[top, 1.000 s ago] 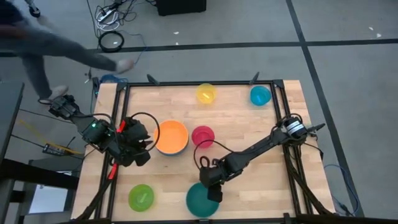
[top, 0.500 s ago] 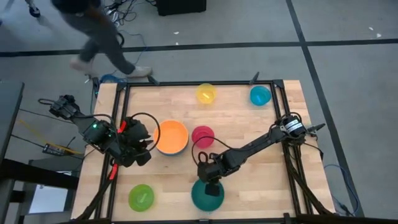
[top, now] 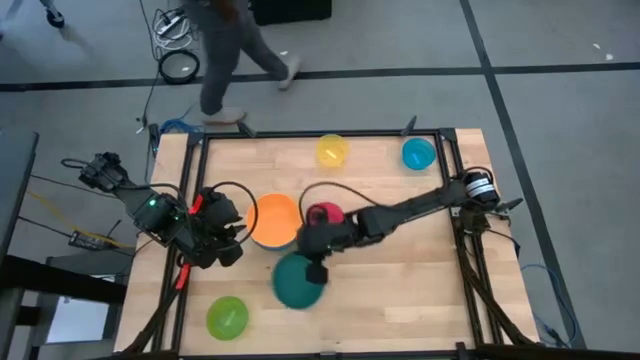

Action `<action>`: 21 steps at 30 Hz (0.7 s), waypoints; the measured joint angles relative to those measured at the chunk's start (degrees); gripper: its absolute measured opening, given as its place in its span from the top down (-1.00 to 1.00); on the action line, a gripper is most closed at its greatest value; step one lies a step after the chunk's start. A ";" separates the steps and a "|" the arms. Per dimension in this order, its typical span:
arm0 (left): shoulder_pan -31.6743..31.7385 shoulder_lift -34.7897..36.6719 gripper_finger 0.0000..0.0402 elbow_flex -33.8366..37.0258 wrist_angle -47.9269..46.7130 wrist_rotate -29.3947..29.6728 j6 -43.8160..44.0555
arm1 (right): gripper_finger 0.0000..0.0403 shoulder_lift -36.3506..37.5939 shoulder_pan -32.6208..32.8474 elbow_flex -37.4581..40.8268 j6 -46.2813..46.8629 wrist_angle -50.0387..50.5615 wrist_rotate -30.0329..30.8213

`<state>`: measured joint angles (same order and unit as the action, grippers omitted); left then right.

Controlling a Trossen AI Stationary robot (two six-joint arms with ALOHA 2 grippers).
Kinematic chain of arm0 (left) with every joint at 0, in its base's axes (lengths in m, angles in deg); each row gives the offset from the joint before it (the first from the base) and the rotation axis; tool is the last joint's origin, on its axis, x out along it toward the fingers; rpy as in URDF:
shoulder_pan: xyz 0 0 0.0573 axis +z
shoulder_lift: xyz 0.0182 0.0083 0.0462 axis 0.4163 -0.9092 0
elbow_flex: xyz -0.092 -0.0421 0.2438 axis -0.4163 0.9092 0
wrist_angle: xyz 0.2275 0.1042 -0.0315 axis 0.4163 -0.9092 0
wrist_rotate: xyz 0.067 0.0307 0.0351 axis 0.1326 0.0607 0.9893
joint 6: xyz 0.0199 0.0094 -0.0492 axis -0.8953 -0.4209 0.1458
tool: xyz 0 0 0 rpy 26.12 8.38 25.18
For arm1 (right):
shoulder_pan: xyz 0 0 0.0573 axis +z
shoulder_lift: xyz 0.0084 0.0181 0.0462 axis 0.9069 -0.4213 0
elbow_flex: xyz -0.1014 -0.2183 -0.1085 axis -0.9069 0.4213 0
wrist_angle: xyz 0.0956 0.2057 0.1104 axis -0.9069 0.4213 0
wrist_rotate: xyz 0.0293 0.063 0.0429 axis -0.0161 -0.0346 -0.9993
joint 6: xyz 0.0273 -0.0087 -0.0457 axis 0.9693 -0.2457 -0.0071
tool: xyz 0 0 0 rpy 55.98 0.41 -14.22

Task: Nest bowls inside each other
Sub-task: Stack the dark green bowl on top of the orange bowl

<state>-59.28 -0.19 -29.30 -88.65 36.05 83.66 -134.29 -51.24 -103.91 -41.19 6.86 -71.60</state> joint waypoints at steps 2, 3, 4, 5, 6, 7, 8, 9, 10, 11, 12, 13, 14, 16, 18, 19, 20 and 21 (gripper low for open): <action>0.00 0.00 0.47 0.00 0.06 0.31 -0.02 | 1.00 -0.04 -2.02 -0.66 -2.46 -1.65 0.00; 0.00 0.00 0.47 0.00 -0.02 0.54 -0.17 | 1.00 -0.21 -3.27 -0.69 -3.27 -3.18 -0.08; 0.00 0.00 0.47 0.00 0.06 0.94 -0.25 | 1.00 -0.37 -4.44 -0.71 -3.92 -4.02 -0.17; 0.00 0.00 0.47 0.00 0.05 1.18 -0.28 | 1.00 -0.40 -5.57 -0.69 -4.63 -3.79 -0.13; 0.00 0.00 0.47 0.00 0.05 1.26 -0.28 | 1.00 -0.43 -6.66 -0.64 -5.12 -3.68 -0.09; 0.00 0.00 0.47 0.00 0.03 1.44 -0.28 | 1.00 -0.43 -7.75 -0.64 -5.49 -4.12 -0.04; 0.00 0.00 0.47 0.00 -0.01 1.55 -0.30 | 1.00 -0.43 -8.73 -0.64 -6.03 -4.70 -0.05; 0.00 0.00 0.47 0.00 0.03 1.61 -0.31 | 1.00 -0.43 -9.62 -0.65 -6.55 -5.24 -0.13; 0.00 0.00 0.47 0.00 -0.02 1.70 -0.32 | 1.00 -0.43 -10.57 -0.66 -6.98 -5.86 -0.26; 0.00 0.00 0.47 0.00 -0.01 1.78 -0.42 | 1.00 -0.43 -11.50 -0.66 -7.50 -6.30 -0.68; 0.00 0.00 0.47 0.00 -0.01 2.03 -0.50 | 1.00 -0.43 -12.49 -0.66 -7.82 -6.60 -1.52; 0.00 0.00 0.47 0.00 -0.03 2.37 -0.53 | 1.00 -0.43 -13.37 -0.66 -7.86 -7.06 -2.09; 0.02 0.00 0.47 0.00 -0.02 2.64 -0.57 | 1.00 -0.43 -14.25 -0.66 -7.94 -7.34 -2.29; 0.02 0.00 0.47 0.00 -0.03 2.78 -0.57 | 1.00 -0.43 -15.85 -0.66 -8.37 -7.89 -2.61; 0.07 0.00 0.47 0.00 -0.01 2.90 -0.53 | 1.00 -0.43 -17.28 -0.66 -8.76 -8.29 -3.04; 0.05 0.00 0.47 0.00 -0.01 3.01 -0.50 | 1.00 -0.43 -17.89 -0.66 -8.99 -8.39 -3.42; 0.05 0.00 0.47 0.00 -0.03 3.02 -0.49 | 1.00 -0.43 -18.39 -0.66 -9.02 -8.41 -3.90; 0.07 0.00 0.47 0.00 -0.03 3.02 -0.48 | 1.00 -0.43 -18.80 -0.66 -9.02 -8.36 -4.46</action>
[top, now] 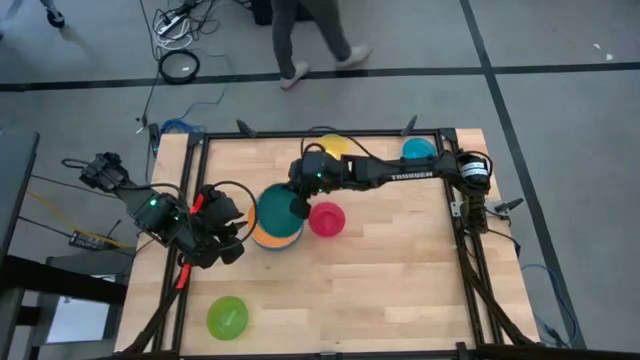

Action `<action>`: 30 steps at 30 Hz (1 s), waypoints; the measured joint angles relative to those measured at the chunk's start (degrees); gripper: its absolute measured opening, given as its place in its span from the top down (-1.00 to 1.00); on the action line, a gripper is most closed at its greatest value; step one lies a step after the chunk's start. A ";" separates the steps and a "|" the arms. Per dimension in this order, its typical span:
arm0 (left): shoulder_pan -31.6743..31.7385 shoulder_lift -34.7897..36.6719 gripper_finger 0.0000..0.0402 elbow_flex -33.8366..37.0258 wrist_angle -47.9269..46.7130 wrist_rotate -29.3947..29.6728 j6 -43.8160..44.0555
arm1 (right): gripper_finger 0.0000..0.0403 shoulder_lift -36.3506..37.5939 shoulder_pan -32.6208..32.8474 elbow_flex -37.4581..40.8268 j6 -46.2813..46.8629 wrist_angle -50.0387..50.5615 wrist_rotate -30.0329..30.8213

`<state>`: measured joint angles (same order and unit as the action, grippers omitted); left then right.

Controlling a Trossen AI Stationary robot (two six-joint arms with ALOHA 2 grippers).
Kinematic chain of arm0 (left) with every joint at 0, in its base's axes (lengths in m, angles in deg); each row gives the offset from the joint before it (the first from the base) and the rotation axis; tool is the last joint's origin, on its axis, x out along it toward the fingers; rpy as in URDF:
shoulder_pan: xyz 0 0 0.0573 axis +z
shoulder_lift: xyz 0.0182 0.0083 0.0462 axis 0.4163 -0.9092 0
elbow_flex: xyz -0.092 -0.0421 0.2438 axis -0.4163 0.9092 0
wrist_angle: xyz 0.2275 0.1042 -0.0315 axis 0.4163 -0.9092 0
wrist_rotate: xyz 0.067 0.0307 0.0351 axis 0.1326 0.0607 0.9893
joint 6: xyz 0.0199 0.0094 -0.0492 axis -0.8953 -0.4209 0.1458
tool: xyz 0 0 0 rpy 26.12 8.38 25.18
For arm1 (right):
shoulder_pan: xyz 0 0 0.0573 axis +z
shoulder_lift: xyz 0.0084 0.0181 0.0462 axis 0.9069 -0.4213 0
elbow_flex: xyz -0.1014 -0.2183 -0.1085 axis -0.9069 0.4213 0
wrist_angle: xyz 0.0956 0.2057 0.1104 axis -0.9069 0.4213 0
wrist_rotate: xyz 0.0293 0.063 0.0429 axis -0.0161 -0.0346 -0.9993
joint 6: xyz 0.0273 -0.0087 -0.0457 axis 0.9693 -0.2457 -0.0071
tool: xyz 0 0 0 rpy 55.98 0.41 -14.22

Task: Nest bowls inside each other
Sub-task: Stack the dark green bowl on top of the orange bowl, then stack the green bowl on top of the dark green bowl

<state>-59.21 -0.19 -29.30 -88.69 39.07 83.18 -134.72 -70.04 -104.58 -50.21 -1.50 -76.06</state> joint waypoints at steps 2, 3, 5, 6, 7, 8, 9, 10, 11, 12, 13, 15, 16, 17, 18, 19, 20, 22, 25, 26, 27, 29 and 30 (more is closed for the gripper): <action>0.00 0.00 0.47 0.00 0.02 0.04 0.02 | 0.99 -0.79 -0.55 -0.04 -0.04 -0.74 -0.45; 0.00 0.00 0.47 0.00 0.07 0.05 0.02 | 0.99 -1.09 -0.65 -0.04 0.00 -0.92 -0.43; 0.00 0.00 0.47 0.00 0.04 0.25 0.04 | 0.99 -2.19 -0.88 0.07 -0.09 -0.27 -0.54; 0.00 0.00 0.47 0.00 0.08 0.47 0.05 | 0.99 -3.02 -0.89 -0.03 -0.03 -1.84 -1.14; 0.00 0.00 0.47 0.00 0.09 0.58 0.07 | 0.99 -3.68 -0.89 -0.07 0.02 -1.71 -1.78; 0.00 0.00 0.47 0.00 0.07 0.58 0.11 | 0.99 -4.50 -0.79 0.01 -0.07 -1.14 -2.45; 0.00 0.00 0.47 0.00 0.11 0.65 0.27 | 0.98 -5.16 -0.72 0.02 -0.08 -1.41 -2.87; 0.00 0.00 0.47 0.00 0.08 0.66 0.31 | 0.97 -5.87 -0.68 0.02 -0.09 -1.54 -3.33; 0.00 0.00 0.47 0.00 0.18 0.63 0.31 | 0.96 -6.35 -0.61 0.04 -0.13 -1.45 -3.49; 0.00 0.00 0.47 0.00 0.20 0.63 0.31 | 0.93 -6.55 -0.49 0.04 -0.15 -1.44 -3.45; 0.00 0.00 0.47 0.00 0.09 0.61 0.31 | 0.91 -6.63 -0.43 0.04 -0.30 -1.42 -3.49; 0.00 0.00 0.47 0.00 0.13 0.59 0.31 | 0.83 -6.61 -0.43 -0.01 -0.56 -1.06 -3.54; 0.00 0.00 0.47 0.00 0.05 0.55 0.32 | 0.79 -6.62 -0.45 -0.01 -0.59 -0.59 -3.51; 0.00 0.00 0.47 0.00 0.10 0.55 0.33 | 0.75 -6.63 -0.45 0.01 -0.60 0.09 -3.45; 0.00 0.00 0.47 0.00 0.02 0.30 0.33 | 0.70 -6.62 -0.45 0.02 -0.66 0.24 -3.49; 0.00 0.00 0.47 0.00 0.02 -0.10 0.33 | 0.65 -6.59 -0.46 0.02 -0.66 0.29 -3.46; 0.00 0.00 0.47 0.00 0.01 -0.39 0.34 | 0.60 -6.49 -0.49 0.02 -0.68 0.34 -3.42; 0.00 0.00 0.47 0.00 0.07 -0.89 0.35 | 0.51 -6.35 -0.49 0.02 -0.68 0.29 -3.43; 0.00 0.00 0.47 0.00 0.06 -2.17 0.64 | 0.40 -6.35 -0.49 0.02 -0.68 0.62 -3.23; 0.00 0.00 0.47 0.00 0.07 -3.31 0.91 | 0.38 -6.29 -0.45 0.02 -0.68 0.71 -3.23; 0.00 0.00 0.47 0.00 0.02 -4.72 1.20 | 0.36 -6.03 -0.45 0.02 -0.69 1.35 -3.22; -0.24 0.00 0.47 0.00 -0.30 -9.21 1.75 | 0.35 -5.41 -0.44 0.02 -1.24 2.38 -2.88; -0.58 0.00 0.47 0.00 -0.69 -12.11 2.02 | 0.34 -4.81 -0.26 0.02 -1.70 3.63 -2.64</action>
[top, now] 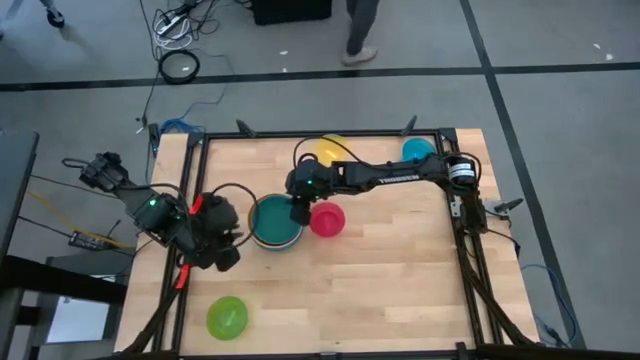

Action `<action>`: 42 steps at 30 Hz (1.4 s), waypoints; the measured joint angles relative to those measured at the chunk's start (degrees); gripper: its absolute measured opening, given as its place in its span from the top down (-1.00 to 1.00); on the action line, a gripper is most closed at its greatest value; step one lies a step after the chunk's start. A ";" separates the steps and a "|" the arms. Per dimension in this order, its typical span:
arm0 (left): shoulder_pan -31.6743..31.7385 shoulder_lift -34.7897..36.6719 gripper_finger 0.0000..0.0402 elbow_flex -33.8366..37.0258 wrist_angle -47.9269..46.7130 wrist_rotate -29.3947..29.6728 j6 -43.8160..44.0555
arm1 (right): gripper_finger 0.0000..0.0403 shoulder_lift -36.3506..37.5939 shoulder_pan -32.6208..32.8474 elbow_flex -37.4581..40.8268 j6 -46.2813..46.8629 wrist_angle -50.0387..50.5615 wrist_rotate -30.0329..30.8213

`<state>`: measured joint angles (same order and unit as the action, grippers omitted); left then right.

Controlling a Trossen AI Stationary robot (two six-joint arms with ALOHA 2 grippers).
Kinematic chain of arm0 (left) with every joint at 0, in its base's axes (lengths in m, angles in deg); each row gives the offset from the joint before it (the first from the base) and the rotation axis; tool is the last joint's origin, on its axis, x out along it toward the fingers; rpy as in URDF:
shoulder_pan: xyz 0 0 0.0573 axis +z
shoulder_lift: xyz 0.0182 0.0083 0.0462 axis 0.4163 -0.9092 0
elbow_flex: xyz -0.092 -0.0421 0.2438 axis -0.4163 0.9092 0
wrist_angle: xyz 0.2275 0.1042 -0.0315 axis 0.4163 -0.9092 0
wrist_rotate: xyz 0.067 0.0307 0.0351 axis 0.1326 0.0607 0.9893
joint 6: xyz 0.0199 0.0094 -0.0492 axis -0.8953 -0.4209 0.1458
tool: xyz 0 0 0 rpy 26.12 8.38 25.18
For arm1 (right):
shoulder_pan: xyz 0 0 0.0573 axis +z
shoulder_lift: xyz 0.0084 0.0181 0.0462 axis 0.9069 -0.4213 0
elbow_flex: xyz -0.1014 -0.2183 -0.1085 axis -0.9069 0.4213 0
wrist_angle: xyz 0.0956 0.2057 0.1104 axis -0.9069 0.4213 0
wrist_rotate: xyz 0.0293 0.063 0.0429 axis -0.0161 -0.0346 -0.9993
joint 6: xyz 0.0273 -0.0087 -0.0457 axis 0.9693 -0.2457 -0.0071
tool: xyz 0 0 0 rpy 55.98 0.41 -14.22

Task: Nest bowls inside each other
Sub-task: Stack the green bowl on top of the dark green bowl

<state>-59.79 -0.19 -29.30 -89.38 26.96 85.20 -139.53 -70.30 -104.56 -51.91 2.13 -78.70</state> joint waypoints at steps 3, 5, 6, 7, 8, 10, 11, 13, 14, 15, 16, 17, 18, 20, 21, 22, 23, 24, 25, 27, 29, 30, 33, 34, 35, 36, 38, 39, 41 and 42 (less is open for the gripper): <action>-2.19 -0.09 0.47 0.63 -0.33 -8.62 -0.45 | 0.35 2.41 1.01 0.02 -1.48 2.72 2.16; -4.72 -0.19 0.47 2.39 -0.01 -13.82 -1.77 | 0.35 4.74 2.31 0.02 -2.56 4.75 3.85; -5.90 -0.24 0.47 3.52 0.39 -15.67 -1.69 | 0.35 5.89 3.05 0.02 -3.06 5.30 4.74; -7.02 -0.24 0.47 4.61 0.70 -17.04 -1.08 | 0.35 7.30 3.97 0.02 -3.60 6.78 5.91; -8.06 -0.24 0.47 5.72 0.82 -17.74 0.28 | 0.35 8.76 5.00 0.02 -4.16 8.24 7.22; -9.87 -0.21 0.47 8.61 1.49 -18.38 3.67 | 0.36 11.77 7.34 0.02 -5.37 10.75 10.65; -10.69 -0.23 0.47 10.21 2.60 -18.75 5.10 | 0.36 13.39 8.76 0.02 -5.96 12.30 12.93; -12.14 -0.24 0.47 13.46 6.14 -19.31 6.73 | 0.36 16.74 11.91 0.02 -6.90 15.35 17.83; -12.89 -0.24 0.47 15.05 7.95 -19.47 7.08 | 0.36 18.32 13.62 0.02 -7.28 16.72 20.36; -13.59 -0.24 0.47 16.70 9.88 -19.79 7.28 | 0.36 19.87 15.38 0.02 -7.40 18.34 23.07; -14.15 -0.24 0.47 18.42 11.92 -20.13 7.34 | 0.36 21.34 17.32 0.02 -7.39 19.96 25.65; -14.63 -0.24 0.47 20.08 14.27 -20.59 7.31 | 0.36 22.68 19.09 0.02 -7.15 21.09 28.08; -15.11 -0.25 0.47 21.60 16.23 -20.77 7.31 | 0.36 23.97 20.83 0.02 -6.43 22.06 30.48; -16.11 -0.26 0.47 24.26 19.46 -20.77 7.30 | 0.37 26.35 24.40 0.02 -4.26 24.48 34.62; -16.60 -0.26 0.47 25.40 21.15 -20.78 7.35 | 0.37 27.27 25.93 0.02 -2.82 25.22 36.36; -16.96 -0.26 0.47 26.29 22.26 -20.79 7.57 | 0.37 28.14 27.57 0.00 -1.27 26.05 37.84; -17.16 -0.26 0.47 26.92 22.62 -20.79 7.95 | 0.37 28.87 28.91 0.00 0.28 27.17 39.02; -17.36 -0.25 0.47 27.56 23.31 -20.85 8.39 | 0.37 29.41 30.11 0.00 1.82 28.05 39.96; -17.51 -0.24 0.47 28.14 24.11 -21.08 8.66 | 0.37 29.85 31.25 0.00 3.40 28.55 40.86; -17.83 -0.24 0.47 29.09 24.88 -21.49 8.94 | 0.37 30.40 33.24 0.00 6.42 29.90 42.60; -18.21 -0.29 0.47 29.74 26.07 -21.73 9.00 | 0.37 30.48 34.65 0.00 8.84 30.68 43.45; -18.34 -0.36 0.47 29.97 26.73 -21.82 9.00 | 0.37 30.48 35.26 0.00 10.14 31.48 43.50; -18.65 -1.12 0.47 30.03 27.89 -21.88 9.00 | 0.37 30.16 36.37 0.00 13.74 33.01 43.47; -18.81 -1.43 0.47 30.03 28.44 -21.89 9.02 | 0.37 30.14 36.73 0.00 14.98 33.84 43.45; -18.91 -1.77 0.47 30.03 28.95 -21.96 8.98 | 0.37 30.13 36.94 0.02 16.28 34.52 43.45; -19.00 -2.22 0.47 30.03 29.83 -22.04 8.84 | 0.37 30.13 37.05 0.00 17.47 35.06 43.48; -19.22 -3.34 0.47 30.03 31.11 -22.05 8.80 | 0.37 30.13 37.44 0.00 19.60 36.31 43.59; -19.25 -3.96 0.47 30.03 31.30 -22.05 8.80 | 0.37 30.13 37.58 0.02 20.36 36.77 43.54; -19.28 -5.72 0.47 30.03 31.55 -22.05 8.78 | 0.37 30.13 38.14 0.01 21.51 37.47 43.57; -19.30 -6.59 0.47 30.05 31.53 -22.10 8.78 | 0.37 30.13 38.24 0.01 22.12 37.67 43.55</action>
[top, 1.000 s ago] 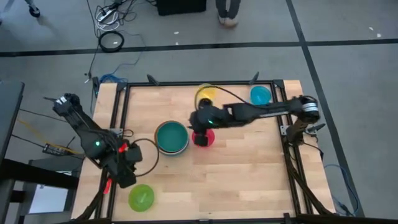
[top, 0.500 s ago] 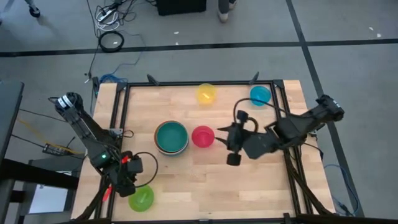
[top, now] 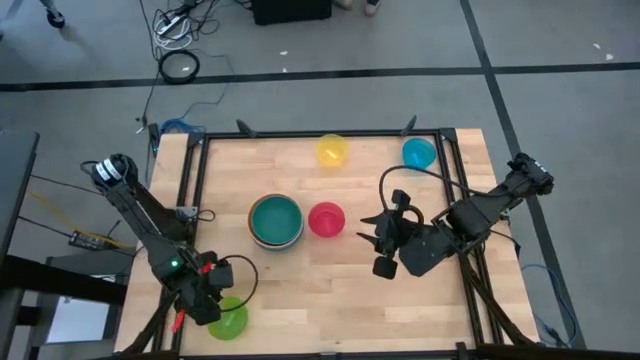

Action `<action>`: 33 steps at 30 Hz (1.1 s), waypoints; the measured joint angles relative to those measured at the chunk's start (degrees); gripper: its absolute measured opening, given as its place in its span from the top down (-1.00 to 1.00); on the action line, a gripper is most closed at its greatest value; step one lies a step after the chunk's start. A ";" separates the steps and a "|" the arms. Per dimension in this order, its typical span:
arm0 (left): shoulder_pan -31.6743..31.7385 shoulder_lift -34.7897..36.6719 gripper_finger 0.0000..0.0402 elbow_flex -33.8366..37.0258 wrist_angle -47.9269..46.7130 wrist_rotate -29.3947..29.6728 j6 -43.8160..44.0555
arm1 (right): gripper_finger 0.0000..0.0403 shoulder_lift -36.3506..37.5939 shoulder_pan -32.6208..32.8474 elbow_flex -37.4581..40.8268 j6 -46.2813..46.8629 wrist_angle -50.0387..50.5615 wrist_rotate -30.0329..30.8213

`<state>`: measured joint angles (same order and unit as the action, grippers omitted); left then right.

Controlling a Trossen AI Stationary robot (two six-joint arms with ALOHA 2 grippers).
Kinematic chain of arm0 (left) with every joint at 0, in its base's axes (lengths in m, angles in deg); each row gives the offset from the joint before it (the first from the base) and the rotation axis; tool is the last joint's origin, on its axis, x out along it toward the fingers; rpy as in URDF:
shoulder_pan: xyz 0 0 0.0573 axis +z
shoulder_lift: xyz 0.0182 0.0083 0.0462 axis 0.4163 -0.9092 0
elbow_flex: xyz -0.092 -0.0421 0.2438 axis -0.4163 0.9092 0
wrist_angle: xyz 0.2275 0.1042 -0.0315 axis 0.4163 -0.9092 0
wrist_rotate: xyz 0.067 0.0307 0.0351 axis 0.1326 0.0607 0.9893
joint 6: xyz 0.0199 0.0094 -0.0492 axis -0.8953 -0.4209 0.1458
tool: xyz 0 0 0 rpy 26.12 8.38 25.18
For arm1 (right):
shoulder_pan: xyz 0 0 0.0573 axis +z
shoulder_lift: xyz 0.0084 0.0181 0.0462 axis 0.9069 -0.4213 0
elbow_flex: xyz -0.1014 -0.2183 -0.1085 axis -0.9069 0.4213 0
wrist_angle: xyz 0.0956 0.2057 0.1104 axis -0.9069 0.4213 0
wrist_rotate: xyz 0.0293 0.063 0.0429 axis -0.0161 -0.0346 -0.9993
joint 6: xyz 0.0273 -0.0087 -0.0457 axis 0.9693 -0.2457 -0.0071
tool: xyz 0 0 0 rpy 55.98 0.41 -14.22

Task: Nest bowls inside each other
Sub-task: Stack the green bowl on top of the dark green bowl

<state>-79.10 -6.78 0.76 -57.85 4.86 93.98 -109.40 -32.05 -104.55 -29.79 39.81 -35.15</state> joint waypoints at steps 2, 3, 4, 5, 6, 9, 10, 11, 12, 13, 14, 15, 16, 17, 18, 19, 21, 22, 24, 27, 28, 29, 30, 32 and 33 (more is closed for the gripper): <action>-0.01 -1.41 0.47 0.00 0.06 0.01 -0.03 | 0.37 -0.02 0.08 0.01 0.57 0.15 -0.21; -0.01 -2.11 0.47 0.00 0.09 0.02 -0.06 | 0.37 -0.02 0.23 0.01 0.65 0.13 -0.19; -0.01 -2.81 0.47 0.00 0.08 0.02 -0.07 | 0.37 -0.02 0.39 0.01 0.70 0.12 -0.15; -0.01 -3.46 0.47 0.00 0.11 0.02 -0.06 | 0.37 -0.02 0.47 0.01 0.69 0.10 -0.05; -0.01 -3.99 0.47 0.00 0.33 0.02 -0.07 | 0.37 -0.02 0.47 0.01 0.67 0.10 0.02; -0.01 -5.38 0.47 0.00 2.60 0.02 -0.12 | 0.37 -0.02 0.51 0.01 0.69 0.08 0.00; -0.01 -5.78 0.47 0.00 3.18 0.02 -0.13 | 0.37 -0.02 0.53 0.00 0.69 0.08 0.00; -0.01 -6.11 0.47 0.00 3.70 0.03 -0.13 | 0.37 -0.02 0.52 0.01 0.69 0.06 -0.01; -0.01 -6.42 0.47 0.00 4.39 0.02 -0.11 | 0.37 -0.02 0.51 0.01 0.65 0.08 0.00; -0.01 -6.79 0.47 0.00 5.01 0.04 0.02 | 0.37 -0.02 0.51 0.01 0.63 0.06 0.00; -0.01 -7.13 0.47 0.00 5.35 0.02 0.21 | 0.37 -0.03 0.51 0.01 0.61 0.05 0.00; -0.01 -7.38 0.47 0.00 5.71 0.02 0.46 | 0.37 -0.02 0.51 0.01 0.57 0.02 0.00; -0.01 -7.56 0.47 0.00 6.35 0.02 0.73 | 0.37 -0.04 0.51 0.01 0.54 0.07 -0.03; -0.01 -7.77 0.47 0.00 7.22 0.04 1.02 | 0.37 -0.04 0.51 0.01 0.54 0.10 -0.03; -0.01 -7.91 0.47 0.00 7.86 0.03 1.13 | 0.37 -0.04 0.51 0.01 0.54 0.10 0.00; -0.01 -7.96 0.47 0.00 8.22 0.02 1.23 | 0.37 -0.04 0.51 0.01 0.52 0.08 0.00; -0.01 -7.96 0.47 0.00 8.73 0.04 1.37 | 0.37 -0.04 0.51 0.00 0.52 0.14 -0.03; -0.01 -7.94 0.47 0.00 8.69 0.03 1.53 | 0.37 -0.04 0.51 0.01 0.52 0.12 -0.03; -0.01 -7.94 0.47 0.00 8.57 0.01 1.63 | 0.37 -0.04 0.51 0.01 0.52 0.14 -0.03; -0.01 -7.94 0.47 0.00 8.57 -0.57 1.73 | 0.37 -0.07 0.51 0.01 0.50 0.17 -0.03; -0.01 -7.94 0.47 0.00 8.55 -0.65 1.73 | 0.37 -0.07 0.51 0.01 0.50 0.16 -0.03; -0.01 -7.94 0.47 0.00 8.57 -0.66 1.75 | 0.37 -0.07 0.51 0.01 0.50 0.17 -0.03; -0.01 -7.94 0.47 0.00 8.57 -0.66 1.75 | 0.37 -0.07 0.51 0.01 0.50 0.18 -0.03; -0.01 -7.94 0.47 0.00 8.36 -0.66 1.75 | 0.37 -0.07 0.51 0.01 0.50 0.17 -0.03; -0.01 -7.94 0.47 0.00 8.27 -0.66 1.75 | 0.37 -0.07 0.51 0.01 0.50 0.19 -0.03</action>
<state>-79.10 -14.73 0.76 -49.58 4.21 95.72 -109.47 -31.54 -104.54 -29.29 39.99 -35.18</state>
